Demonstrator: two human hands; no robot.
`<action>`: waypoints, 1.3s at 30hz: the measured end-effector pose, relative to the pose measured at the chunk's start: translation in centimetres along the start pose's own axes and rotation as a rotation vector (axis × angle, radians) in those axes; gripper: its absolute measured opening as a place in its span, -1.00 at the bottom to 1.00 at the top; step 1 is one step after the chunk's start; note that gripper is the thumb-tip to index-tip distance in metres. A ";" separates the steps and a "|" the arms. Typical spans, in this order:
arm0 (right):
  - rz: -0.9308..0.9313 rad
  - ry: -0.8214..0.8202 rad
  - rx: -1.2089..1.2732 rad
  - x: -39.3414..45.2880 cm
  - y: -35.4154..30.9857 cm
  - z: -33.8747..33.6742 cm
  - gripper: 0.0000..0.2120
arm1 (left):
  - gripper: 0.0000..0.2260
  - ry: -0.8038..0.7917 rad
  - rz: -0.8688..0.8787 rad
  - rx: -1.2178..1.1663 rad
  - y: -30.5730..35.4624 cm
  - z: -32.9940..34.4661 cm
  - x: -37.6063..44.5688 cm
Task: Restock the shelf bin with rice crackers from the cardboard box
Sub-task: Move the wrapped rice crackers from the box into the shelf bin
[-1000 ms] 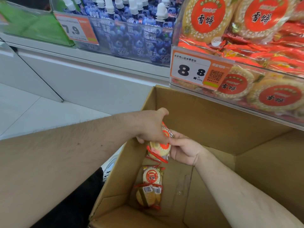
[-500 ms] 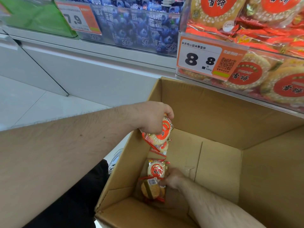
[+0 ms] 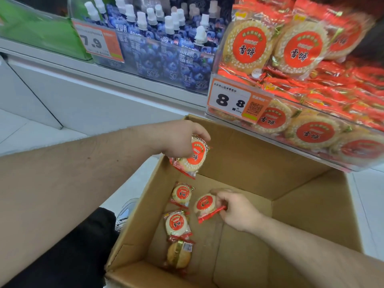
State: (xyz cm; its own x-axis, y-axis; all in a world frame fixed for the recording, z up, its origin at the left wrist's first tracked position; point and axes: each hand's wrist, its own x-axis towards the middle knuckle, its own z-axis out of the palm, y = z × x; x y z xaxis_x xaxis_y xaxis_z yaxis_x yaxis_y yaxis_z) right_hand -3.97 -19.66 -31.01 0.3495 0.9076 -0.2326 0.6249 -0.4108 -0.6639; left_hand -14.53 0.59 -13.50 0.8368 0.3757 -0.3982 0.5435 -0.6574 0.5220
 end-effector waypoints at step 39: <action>-0.244 0.910 -0.302 -9.1 -10.6 -12.6 -0.72 | -0.44 -0.037 0.249 -1.034 7.1 0.6 -4.9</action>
State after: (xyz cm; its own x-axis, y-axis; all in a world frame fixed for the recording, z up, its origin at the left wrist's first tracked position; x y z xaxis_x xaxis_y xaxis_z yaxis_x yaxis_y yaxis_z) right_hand -4.98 -24.61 -12.91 0.5119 0.6093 0.6056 0.8587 -0.3410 -0.3826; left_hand -14.88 -6.33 -8.33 0.9390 0.2756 -0.2055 0.1633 0.1683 0.9721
